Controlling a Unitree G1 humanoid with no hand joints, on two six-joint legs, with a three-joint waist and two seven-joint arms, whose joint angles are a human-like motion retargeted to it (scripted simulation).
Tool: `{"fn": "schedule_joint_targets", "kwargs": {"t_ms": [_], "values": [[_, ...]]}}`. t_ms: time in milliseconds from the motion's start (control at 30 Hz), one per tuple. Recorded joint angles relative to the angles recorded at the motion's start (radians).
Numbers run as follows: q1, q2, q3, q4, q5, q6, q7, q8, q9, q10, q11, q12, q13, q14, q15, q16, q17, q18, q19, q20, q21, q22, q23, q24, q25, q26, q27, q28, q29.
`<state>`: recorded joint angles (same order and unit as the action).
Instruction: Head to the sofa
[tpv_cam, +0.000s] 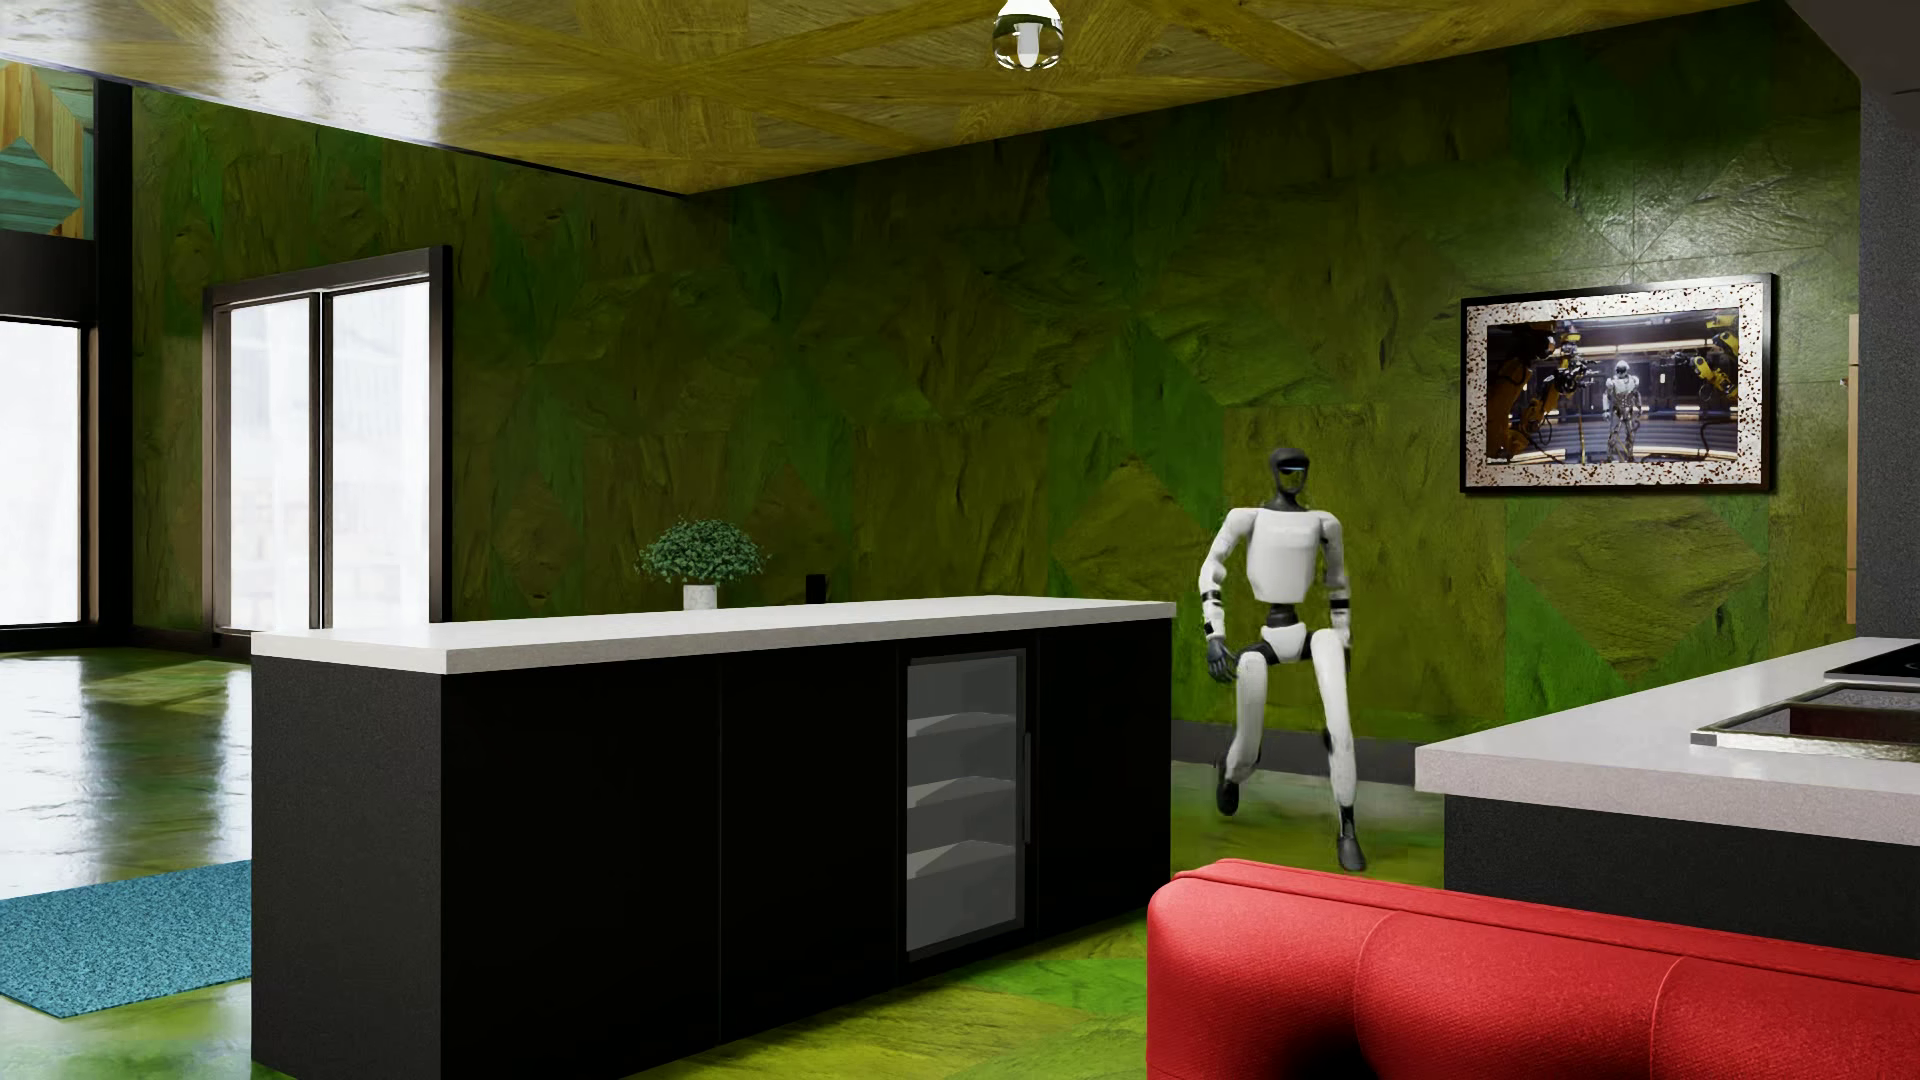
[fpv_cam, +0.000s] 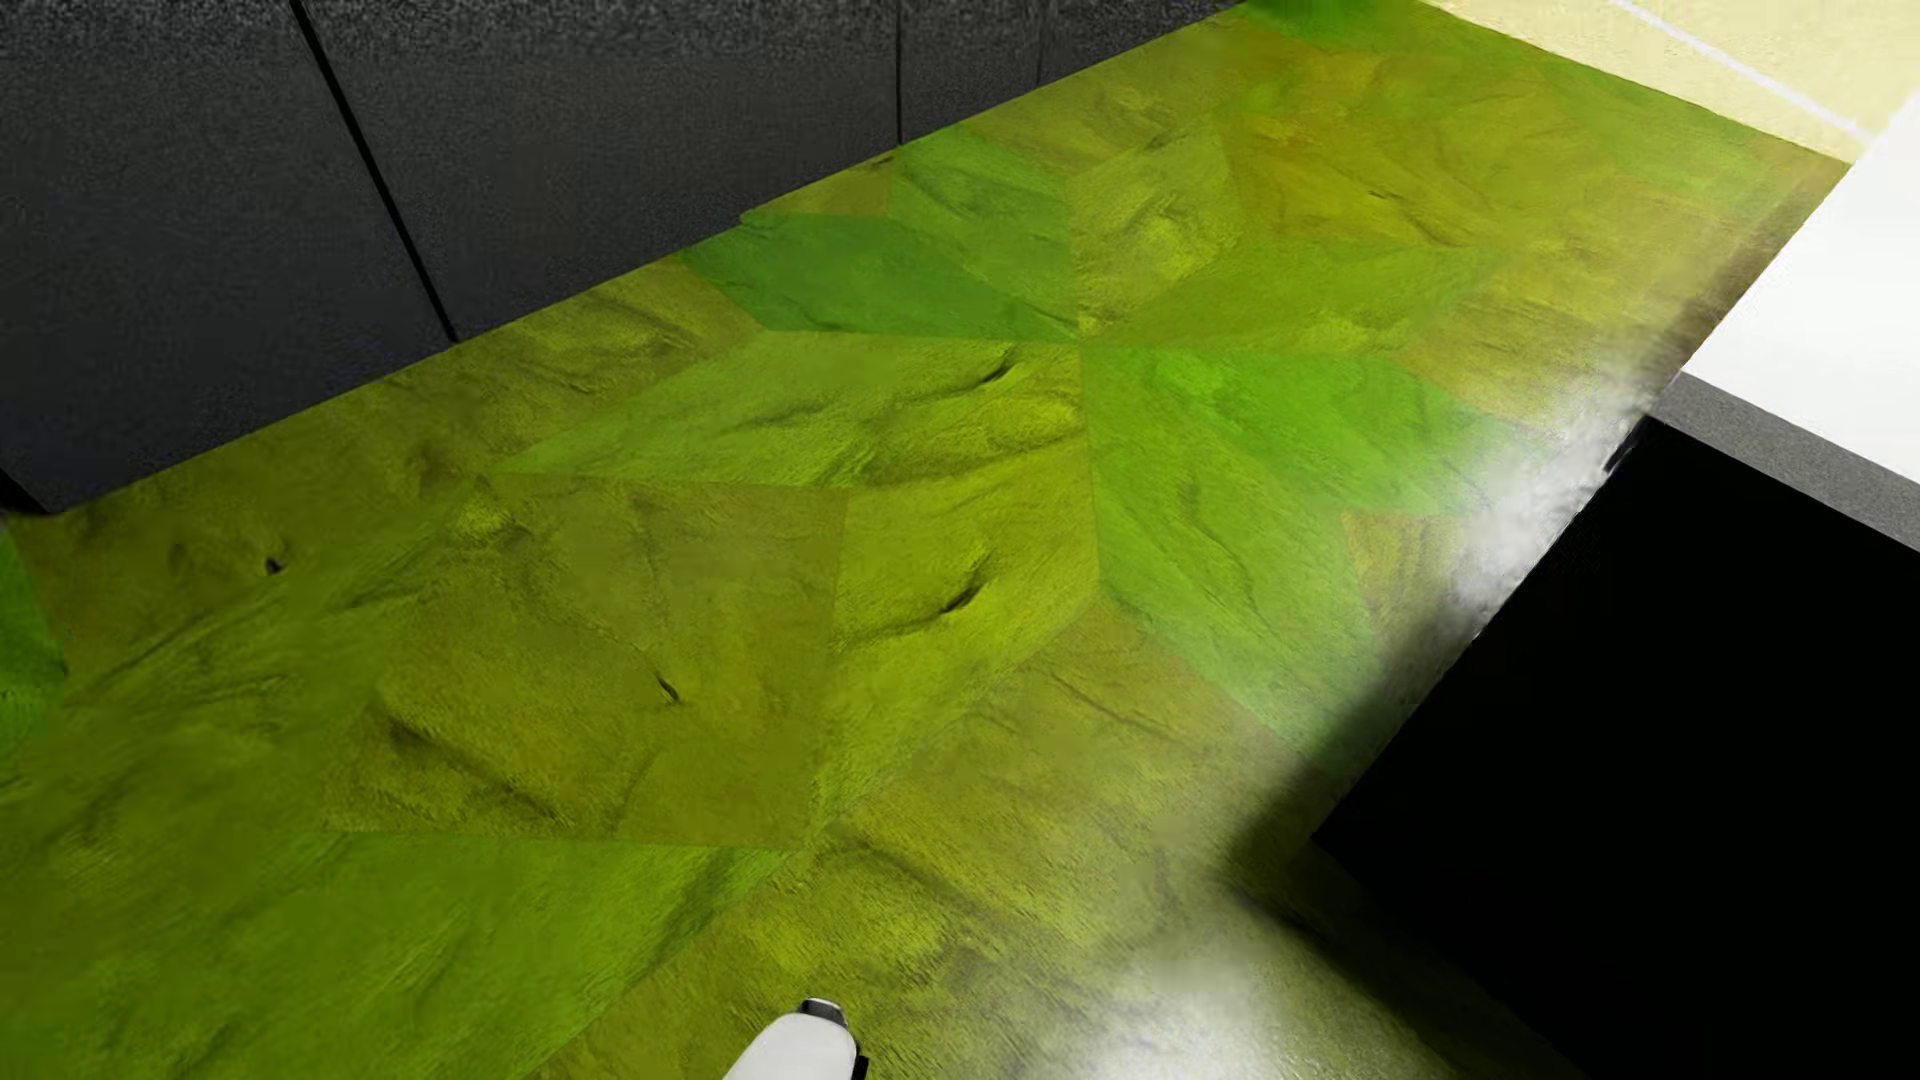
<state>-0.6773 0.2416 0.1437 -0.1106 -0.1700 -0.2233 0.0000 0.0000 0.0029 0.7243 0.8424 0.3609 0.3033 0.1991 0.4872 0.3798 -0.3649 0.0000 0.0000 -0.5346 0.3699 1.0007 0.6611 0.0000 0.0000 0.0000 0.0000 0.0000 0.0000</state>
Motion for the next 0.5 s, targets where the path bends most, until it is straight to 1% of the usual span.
{"fn": "schedule_joint_targets", "kwargs": {"t_ms": [33,67,100,133,167,200,233,267,300,333,367,400,433,467,500], "values": [[0.067,-0.103,-0.033,-0.047,0.003,-0.007,0.000,0.000,0.026,0.054,0.210,-0.037,-0.004,-0.014,-0.126,0.011,0.008,0.000,0.000,0.005,0.027,0.003,0.075,0.000,0.000,0.000,0.000,0.000,0.000],[0.184,-0.219,-0.070,-0.081,0.017,0.000,0.000,0.000,0.052,0.030,0.399,-0.079,-0.010,-0.051,-0.365,0.020,0.009,0.000,0.000,0.017,0.061,-0.001,0.137,0.000,0.000,0.000,0.000,0.000,0.000],[0.329,-0.327,-0.117,-0.092,0.036,0.019,0.000,0.000,0.072,-0.035,0.500,-0.118,0.000,-0.109,-0.582,0.029,0.003,0.000,0.000,0.022,0.083,-0.014,0.178,0.000,0.000,0.000,0.000,0.000,0.000],[0.471,-0.425,-0.176,-0.084,0.060,0.046,0.000,0.000,0.085,-0.104,0.507,-0.145,0.020,-0.182,-0.720,0.046,-0.008,0.000,0.000,0.017,0.098,-0.059,0.205,0.000,0.000,0.000,0.000,0.000,0.000],[0.617,-0.494,-0.240,-0.066,0.075,0.070,0.000,0.000,0.102,-0.178,0.422,-0.164,0.044,-0.261,-0.780,0.067,-0.022,0.000,0.000,0.021,0.104,-0.124,0.226,0.000,0.000,0.000,0.000,0.000,0.000],[0.730,-0.571,-0.299,-0.049,0.076,0.090,0.000,0.000,0.103,-0.242,0.293,-0.196,0.069,-0.342,-0.788,0.074,-0.035,0.000,0.000,0.050,0.091,-0.158,0.243,0.000,0.000,0.000,0.000,0.000,0.000],[0.824,-0.638,-0.346,-0.030,0.070,0.105,0.000,0.000,0.102,-0.289,0.129,-0.236,0.086,-0.421,-0.771,0.079,-0.047,0.000,0.000,0.085,0.075,-0.188,0.259,0.000,0.000,0.000,0.000,0.000,0.000],[0.899,-0.683,-0.389,-0.015,0.057,0.112,0.000,0.000,0.095,-0.319,-0.064,-0.283,0.097,-0.490,-0.738,0.089,-0.054,0.000,0.000,0.105,0.060,-0.223,0.277,0.000,0.000,0.000,0.000,0.000,0.000],[0.953,-0.718,-0.427,-0.009,0.038,0.111,0.000,0.000,0.082,-0.329,-0.244,-0.327,0.105,-0.537,-0.713,0.098,-0.059,0.000,0.000,0.121,0.050,-0.257,0.295,0.000,0.000,0.000,0.000,0.000,0.000],[1.001,-0.753,-0.458,0.003,0.017,0.111,0.000,0.000,0.071,-0.322,-0.345,-0.362,0.116,-0.557,-0.720,0.106,-0.063,0.000,0.000,0.136,0.036,-0.283,0.311,0.000,0.000,0.000,0.000,0.000,0.000],[1.049,-0.784,-0.490,0.033,0.001,0.120,0.000,0.000,0.072,-0.301,-0.335,-0.378,0.128,-0.545,-0.732,0.108,-0.066,0.000,0.000,0.157,0.026,-0.311,0.325,0.000,0.000,0.000,0.000,0.000,0.000],[1.088,-0.803,-0.519,0.070,-0.001,0.132,0.000,0.000,0.077,-0.253,-0.253,-0.374,0.139,-0.489,-0.723,0.100,-0.067,0.000,0.000,0.176,0.024,-0.334,0.344,0.000,0.000,0.000,0.000,0.000,0.000],[1.092,-0.820,-0.529,0.100,0.013,0.152,0.000,0.000,0.066,-0.156,-0.144,-0.353,0.147,-0.374,-0.684,0.080,-0.064,0.000,0.000,0.191,0.026,-0.342,0.373,0.000,0.000,0.000,0.000,0.000,0.000],[1.049,-0.828,-0.517,0.123,0.042,0.178,0.000,0.000,0.053,0.003,-0.036,-0.322,0.147,-0.200,-0.640,0.053,-0.059,0.000,0.000,0.194,0.037,-0.329,0.407,0.000,0.000,0.000,0.000,0.000,0.000],[0.982,-0.782,-0.482,0.139,0.094,0.201,0.000,0.000,0.067,0.215,0.031,-0.286,0.138,-0.032,-0.647,0.031,-0.052,0.000,0.000,0.184,0.045,-0.308,0.426,0.000,0.000,0.000,0.000,0.000,0.000]]}}
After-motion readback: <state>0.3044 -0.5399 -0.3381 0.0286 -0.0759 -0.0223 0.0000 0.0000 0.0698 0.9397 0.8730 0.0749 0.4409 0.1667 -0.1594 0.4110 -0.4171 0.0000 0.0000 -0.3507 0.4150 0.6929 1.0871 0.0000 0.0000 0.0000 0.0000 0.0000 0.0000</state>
